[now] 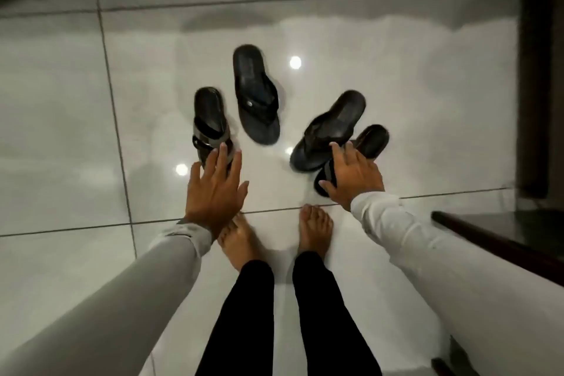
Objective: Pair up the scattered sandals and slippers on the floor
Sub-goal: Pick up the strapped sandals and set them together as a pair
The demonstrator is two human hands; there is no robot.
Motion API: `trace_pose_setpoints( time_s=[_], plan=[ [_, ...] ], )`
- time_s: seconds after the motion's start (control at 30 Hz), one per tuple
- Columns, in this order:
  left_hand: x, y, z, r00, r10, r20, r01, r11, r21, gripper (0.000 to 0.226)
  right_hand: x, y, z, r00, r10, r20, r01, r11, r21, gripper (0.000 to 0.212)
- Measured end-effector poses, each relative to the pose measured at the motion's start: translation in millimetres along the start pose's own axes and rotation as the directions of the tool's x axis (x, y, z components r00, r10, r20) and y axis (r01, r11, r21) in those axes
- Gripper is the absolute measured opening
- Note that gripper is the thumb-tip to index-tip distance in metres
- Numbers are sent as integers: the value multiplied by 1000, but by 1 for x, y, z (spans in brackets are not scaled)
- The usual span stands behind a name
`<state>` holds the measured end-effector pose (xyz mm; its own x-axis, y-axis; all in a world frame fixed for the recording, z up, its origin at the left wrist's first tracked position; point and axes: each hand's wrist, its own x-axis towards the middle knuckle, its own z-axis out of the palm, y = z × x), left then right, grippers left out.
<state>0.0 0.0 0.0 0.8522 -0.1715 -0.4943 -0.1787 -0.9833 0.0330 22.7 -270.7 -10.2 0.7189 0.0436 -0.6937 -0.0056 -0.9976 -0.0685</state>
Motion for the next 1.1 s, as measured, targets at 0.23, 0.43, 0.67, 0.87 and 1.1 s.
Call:
trace_pose_setpoints(
  time_s=[0.23,0.43,0.67,0.87,1.1],
  plan=[
    [91,-20,84,985,-144,98,156,979,-130,62,85,34,69,931,323,171,-365,838,405,88],
    [111,-25,109,955,-248,164,269,956,-116,58,114,40,103,888,427,171,-459,795,398,62],
    [85,-29,79,970,-182,164,210,961,-179,64,76,33,90,875,478,74,-467,796,384,38],
    [41,-38,21,953,-238,188,278,933,-227,28,24,-23,34,956,293,26,-289,917,275,37],
    [33,-101,16,959,-245,144,271,939,-211,43,43,-129,11,990,-112,-86,130,959,252,29]
  ],
)
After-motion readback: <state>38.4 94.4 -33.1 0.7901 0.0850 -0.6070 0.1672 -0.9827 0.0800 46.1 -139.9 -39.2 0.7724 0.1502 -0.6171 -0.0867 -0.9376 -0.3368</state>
